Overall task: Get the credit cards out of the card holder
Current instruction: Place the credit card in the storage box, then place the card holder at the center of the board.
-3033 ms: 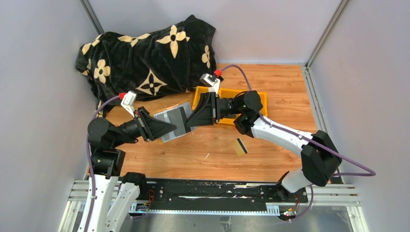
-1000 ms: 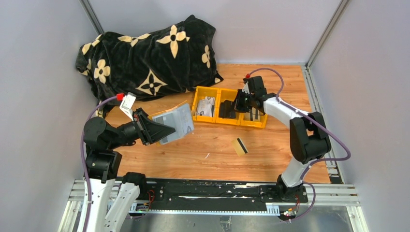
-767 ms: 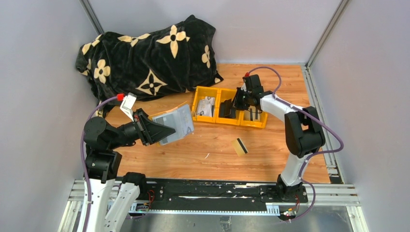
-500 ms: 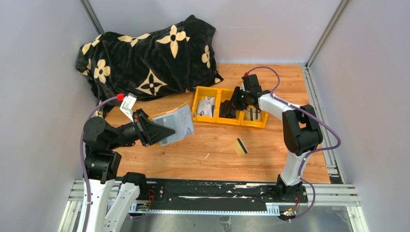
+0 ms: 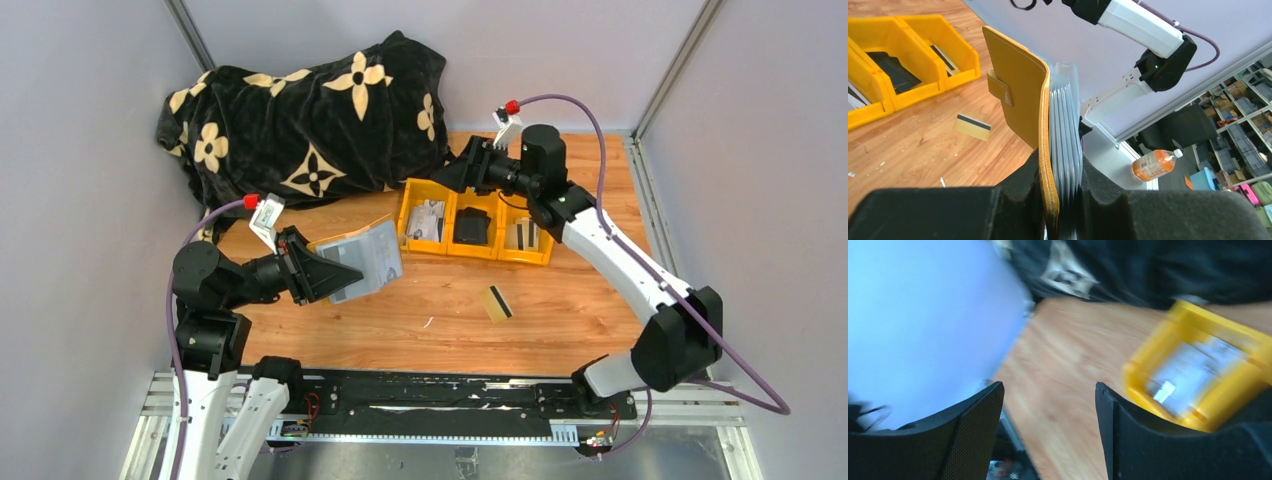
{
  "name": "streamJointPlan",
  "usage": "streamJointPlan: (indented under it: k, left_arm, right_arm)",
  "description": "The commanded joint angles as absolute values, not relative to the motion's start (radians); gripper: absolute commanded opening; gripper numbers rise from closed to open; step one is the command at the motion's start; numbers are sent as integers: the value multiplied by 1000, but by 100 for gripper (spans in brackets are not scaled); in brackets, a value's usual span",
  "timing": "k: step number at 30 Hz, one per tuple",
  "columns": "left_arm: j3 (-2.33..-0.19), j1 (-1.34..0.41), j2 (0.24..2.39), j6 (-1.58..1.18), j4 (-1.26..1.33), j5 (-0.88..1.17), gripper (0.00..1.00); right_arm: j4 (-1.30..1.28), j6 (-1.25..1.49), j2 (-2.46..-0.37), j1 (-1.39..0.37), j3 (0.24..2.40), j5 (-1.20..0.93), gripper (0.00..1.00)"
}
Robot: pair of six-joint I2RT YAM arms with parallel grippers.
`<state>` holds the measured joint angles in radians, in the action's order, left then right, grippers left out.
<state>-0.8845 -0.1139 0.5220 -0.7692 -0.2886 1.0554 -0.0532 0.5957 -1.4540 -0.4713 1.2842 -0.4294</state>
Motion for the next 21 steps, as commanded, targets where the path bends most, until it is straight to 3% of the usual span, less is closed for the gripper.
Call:
streamJointPlan:
  k: [1,13,18,21]
  left_arm:
    - [-905,-118,525,-778,-237,1111,0]
    - [-870,-118,508,-750,-233,1228,0]
    - [-898,-118,519,-569,-396,1273,0]
    - [-907,-118,535,-479,-467,1287,0]
  right_arm:
    - [437,805,-1414,-500,1193,-832,71]
    - [1050,983,-1516,-734,1330,-1205,77]
    - [1033,942,-1541,-804,1329,-1299,78]
    - [809,756,-1511,-830,1313,-1305,78]
